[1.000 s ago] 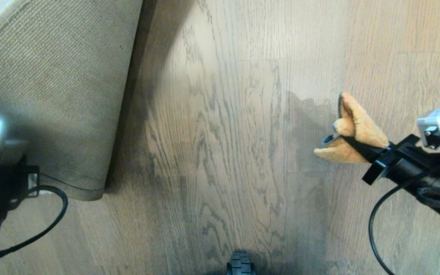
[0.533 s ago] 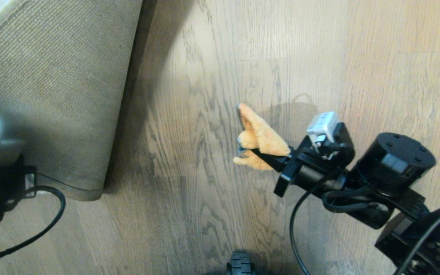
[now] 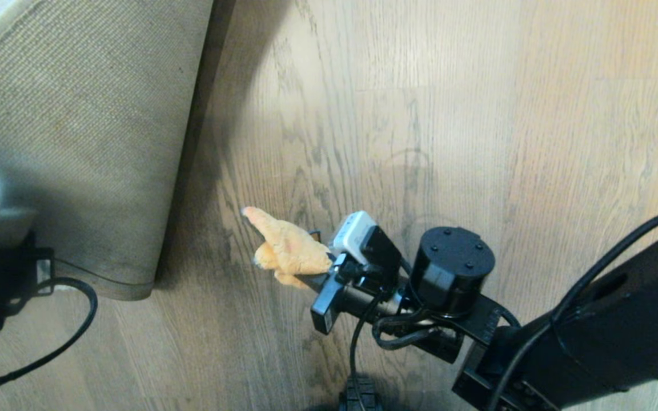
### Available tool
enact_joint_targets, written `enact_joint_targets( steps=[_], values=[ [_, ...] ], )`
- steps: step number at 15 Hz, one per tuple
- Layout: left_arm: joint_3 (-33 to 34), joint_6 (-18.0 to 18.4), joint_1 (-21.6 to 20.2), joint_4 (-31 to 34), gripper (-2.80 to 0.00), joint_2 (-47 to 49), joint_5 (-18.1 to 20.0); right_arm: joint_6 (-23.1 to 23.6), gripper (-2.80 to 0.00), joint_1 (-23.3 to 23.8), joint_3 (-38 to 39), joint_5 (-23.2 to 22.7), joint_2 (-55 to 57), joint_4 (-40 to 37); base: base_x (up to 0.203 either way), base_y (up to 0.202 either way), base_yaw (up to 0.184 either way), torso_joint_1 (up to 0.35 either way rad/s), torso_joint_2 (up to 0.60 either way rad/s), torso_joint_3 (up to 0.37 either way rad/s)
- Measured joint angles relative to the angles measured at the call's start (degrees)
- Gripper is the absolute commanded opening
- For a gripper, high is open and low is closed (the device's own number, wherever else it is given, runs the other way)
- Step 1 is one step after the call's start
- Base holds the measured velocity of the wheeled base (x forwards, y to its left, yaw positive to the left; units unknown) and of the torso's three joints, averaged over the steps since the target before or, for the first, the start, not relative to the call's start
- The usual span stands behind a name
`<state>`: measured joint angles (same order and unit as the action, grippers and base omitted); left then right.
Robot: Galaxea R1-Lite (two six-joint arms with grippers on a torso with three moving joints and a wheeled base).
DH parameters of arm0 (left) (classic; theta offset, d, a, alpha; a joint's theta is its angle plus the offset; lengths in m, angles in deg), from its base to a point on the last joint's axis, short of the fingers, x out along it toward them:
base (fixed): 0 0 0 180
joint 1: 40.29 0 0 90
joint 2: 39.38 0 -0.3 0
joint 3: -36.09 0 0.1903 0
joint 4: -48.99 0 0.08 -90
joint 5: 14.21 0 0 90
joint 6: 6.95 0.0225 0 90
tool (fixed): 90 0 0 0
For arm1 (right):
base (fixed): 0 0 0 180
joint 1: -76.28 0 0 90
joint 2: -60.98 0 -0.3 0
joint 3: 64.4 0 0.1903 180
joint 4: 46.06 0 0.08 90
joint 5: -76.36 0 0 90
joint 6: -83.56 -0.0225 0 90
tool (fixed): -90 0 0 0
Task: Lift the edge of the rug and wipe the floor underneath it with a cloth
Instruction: Wipe the floor under the carpet with a rag
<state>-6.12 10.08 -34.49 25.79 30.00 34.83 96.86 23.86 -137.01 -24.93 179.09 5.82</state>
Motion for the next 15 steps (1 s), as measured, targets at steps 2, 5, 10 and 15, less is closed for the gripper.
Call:
enact_joint_targets(
  steps=[2, 5, 10, 15],
  values=[
    [0.02, 0.00, 0.01, -0.09, -2.80, 0.00, 0.01, 0.37, -2.80, -1.97, -2.93, 3.41, 3.04, -0.15, 0.000, 0.000, 0.000, 0.000, 0.00, 0.000],
    [-0.14, -0.07, 0.17, -0.16, -2.80, 0.02, 0.12, 0.41, -2.80, -3.42, -6.93, 5.67, 7.19, -0.37, 0.000, 0.000, 0.000, 0.000, 0.00, 0.000],
    [-0.35, -0.09, 0.26, -0.16, -2.80, 0.05, 0.19, 0.48, -2.80, -5.03, -12.32, 5.74, 13.07, -0.29, 0.000, 0.000, 0.000, 0.000, 0.00, 0.000],
    [-0.39, -0.09, 0.26, -0.10, -2.80, 0.05, 0.17, 0.51, -2.80, -5.40, -18.56, 5.83, 18.58, -0.21, 0.000, 0.000, 0.000, 0.000, 0.00, 0.000]
  ],
)
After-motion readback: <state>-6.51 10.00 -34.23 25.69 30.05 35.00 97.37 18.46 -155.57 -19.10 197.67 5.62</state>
